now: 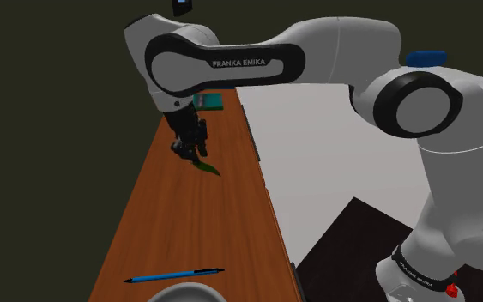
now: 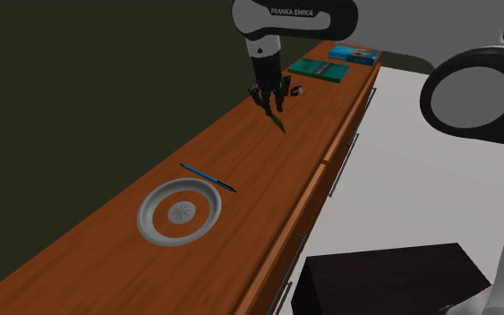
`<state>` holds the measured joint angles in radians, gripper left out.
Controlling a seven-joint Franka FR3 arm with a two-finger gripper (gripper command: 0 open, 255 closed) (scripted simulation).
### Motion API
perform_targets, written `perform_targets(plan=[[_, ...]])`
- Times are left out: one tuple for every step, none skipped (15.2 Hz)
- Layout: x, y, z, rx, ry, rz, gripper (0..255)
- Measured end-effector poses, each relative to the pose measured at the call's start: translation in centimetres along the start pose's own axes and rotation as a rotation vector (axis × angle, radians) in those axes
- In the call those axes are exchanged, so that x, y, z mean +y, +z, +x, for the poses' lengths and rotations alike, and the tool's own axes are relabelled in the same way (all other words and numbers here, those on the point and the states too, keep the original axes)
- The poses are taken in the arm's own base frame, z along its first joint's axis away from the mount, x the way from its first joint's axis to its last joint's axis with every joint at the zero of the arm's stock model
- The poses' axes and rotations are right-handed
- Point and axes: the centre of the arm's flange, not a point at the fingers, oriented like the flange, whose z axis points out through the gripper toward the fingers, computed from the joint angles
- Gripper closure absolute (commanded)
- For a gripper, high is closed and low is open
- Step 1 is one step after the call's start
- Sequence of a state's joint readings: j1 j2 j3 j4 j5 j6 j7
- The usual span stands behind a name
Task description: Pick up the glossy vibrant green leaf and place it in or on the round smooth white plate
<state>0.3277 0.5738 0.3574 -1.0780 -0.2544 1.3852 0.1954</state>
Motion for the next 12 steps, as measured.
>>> perform_targets(plan=[[-0.1, 0.9, -1.8, 0.005, 0.019, -0.047, 0], [-1.0, 1.8, -4.9, 0.087, 0.046, -0.126, 0], [-2.3, 3.0, -7.9, 0.254, 0.074, -0.208, 0], [-3.1, 3.6, -9.1, 0.404, 0.079, -0.236, 0], [-3.6, 4.5, -9.8, 0.475, 0.076, -0.244, 0], [-3.9, 5.2, -10.0, 0.510, 0.073, -0.246, 0], [-3.8, 5.8, -10.1, 0.528, 0.071, -0.246, 0], [-3.7, 6.3, -10.0, 0.537, 0.071, -0.246, 0], [-3.6, 6.7, -9.8, 0.541, 0.070, -0.246, 0], [-3.6, 7.2, -9.6, 0.543, 0.070, -0.246, 0], [-3.5, 7.6, -9.3, 0.545, 0.070, -0.246, 0], [-3.4, 7.7, -9.2, 0.545, 0.070, -0.246, 0]])
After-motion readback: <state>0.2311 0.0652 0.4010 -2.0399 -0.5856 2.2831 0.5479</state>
